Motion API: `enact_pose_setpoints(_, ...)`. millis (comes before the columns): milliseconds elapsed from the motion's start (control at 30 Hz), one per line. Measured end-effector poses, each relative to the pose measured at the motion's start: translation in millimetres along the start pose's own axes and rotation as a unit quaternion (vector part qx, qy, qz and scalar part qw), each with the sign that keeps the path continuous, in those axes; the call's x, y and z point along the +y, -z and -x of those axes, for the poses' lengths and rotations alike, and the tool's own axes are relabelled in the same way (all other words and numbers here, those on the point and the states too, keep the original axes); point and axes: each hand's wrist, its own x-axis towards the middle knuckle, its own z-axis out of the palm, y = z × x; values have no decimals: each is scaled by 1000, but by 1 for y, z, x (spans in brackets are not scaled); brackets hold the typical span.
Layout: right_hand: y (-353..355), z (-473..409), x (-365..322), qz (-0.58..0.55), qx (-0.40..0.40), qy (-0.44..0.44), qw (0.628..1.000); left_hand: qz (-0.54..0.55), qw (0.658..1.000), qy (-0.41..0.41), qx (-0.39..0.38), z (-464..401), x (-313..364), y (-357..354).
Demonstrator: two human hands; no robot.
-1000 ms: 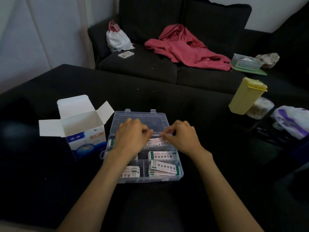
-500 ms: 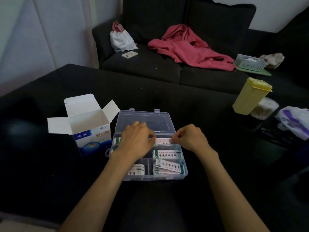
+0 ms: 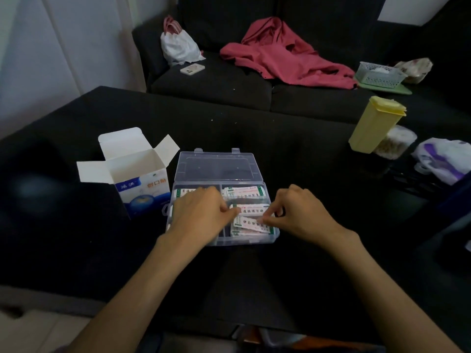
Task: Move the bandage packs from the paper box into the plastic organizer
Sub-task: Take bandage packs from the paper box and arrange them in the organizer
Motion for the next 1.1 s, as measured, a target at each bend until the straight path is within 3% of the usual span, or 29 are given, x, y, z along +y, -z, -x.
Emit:
enact_pose_setpoints(167, -4, -2, -2, 60, -11, 12, 998, -71, 997, -17, 23, 2, 8, -6)
enact_pose_setpoints(300, -6, -3, -3, 55, -42, 7, 998, -59, 997, -24, -37, -1, 6, -14)
enact_pose_setpoints(500, -7, -7, 1, 72, -47, 5, 996, -84, 995, -40, -25, -5, 3, -13)
enact_pose_setpoints(667, -3, -8, -1, 65, -65, 8, 996, -61, 995, -42, -66, -5, 4, -8)
enact_pose_setpoints(733, 6, -9, 0, 4, -42, -2, 999, -20, 998, -23, -49, -7, 3, 1)
enact_pose_setpoints(867, 16, -26, 2, -93, 33, -37, 994, 54, 997, 22, 55, -14, -11, 13)
enact_pose_setpoints(1100, 4, -82, -8, -26, 2, 9, 1000, -27, 998, -26, 40, -30, -14, 6)
